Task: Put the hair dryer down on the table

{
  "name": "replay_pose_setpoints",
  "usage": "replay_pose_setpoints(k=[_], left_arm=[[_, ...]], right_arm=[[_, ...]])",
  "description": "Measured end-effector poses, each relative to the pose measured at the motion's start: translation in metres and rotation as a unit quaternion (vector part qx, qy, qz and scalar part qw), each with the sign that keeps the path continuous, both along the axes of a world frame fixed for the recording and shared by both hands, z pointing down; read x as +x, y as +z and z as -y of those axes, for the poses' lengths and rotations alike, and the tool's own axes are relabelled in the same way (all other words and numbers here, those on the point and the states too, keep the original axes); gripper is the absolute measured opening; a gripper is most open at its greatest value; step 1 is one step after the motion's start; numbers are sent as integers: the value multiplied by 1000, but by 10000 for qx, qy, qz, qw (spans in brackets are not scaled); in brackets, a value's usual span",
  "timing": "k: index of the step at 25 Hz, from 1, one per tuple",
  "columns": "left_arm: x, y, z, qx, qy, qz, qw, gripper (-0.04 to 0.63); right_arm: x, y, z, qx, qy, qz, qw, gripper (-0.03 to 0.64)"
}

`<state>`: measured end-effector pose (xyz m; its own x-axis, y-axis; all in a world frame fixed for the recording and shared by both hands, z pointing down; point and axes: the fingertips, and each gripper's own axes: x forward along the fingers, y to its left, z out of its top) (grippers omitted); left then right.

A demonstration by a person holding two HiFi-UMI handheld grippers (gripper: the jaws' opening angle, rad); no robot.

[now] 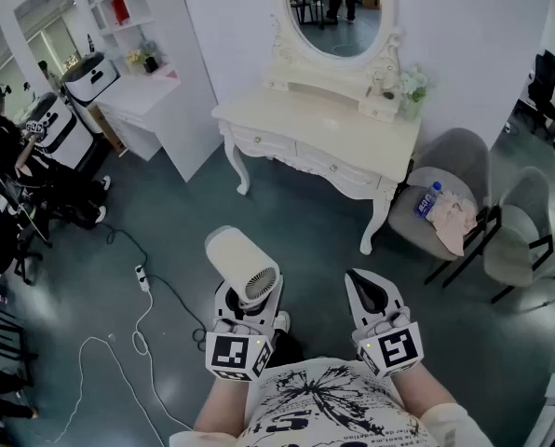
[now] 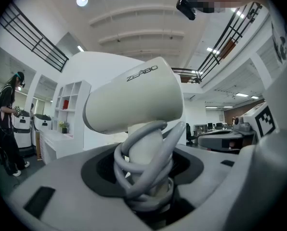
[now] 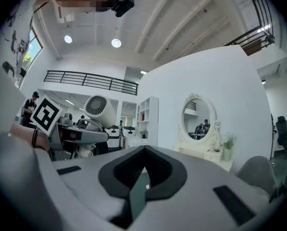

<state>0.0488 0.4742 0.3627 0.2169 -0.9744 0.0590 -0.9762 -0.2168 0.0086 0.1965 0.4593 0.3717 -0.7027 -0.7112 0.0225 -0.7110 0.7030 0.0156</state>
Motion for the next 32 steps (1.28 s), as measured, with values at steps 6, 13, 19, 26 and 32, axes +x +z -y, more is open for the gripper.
replay_pose_setpoints(k=[6, 13, 19, 26, 32], left_arm=[[-4, -2, 5, 2, 42, -48, 10000, 253], [-5, 3, 10, -60, 89, -89, 9999, 253], [-18, 12, 29, 27, 179, -150, 9997, 253], [-53, 10, 84, 89, 335, -247, 9991, 253], [-98, 1, 140, 186, 577, -82, 9981, 253]], right_arm=[[-2, -1, 4, -4, -1, -197, 9998, 17], [-4, 4, 10, -116, -13, -25, 9999, 17], [-11, 14, 33, -237, 143, 116, 9996, 18], [-49, 10, 83, -171, 258, 146, 9994, 18], [-95, 4, 135, -171, 442, 127, 9988, 18]])
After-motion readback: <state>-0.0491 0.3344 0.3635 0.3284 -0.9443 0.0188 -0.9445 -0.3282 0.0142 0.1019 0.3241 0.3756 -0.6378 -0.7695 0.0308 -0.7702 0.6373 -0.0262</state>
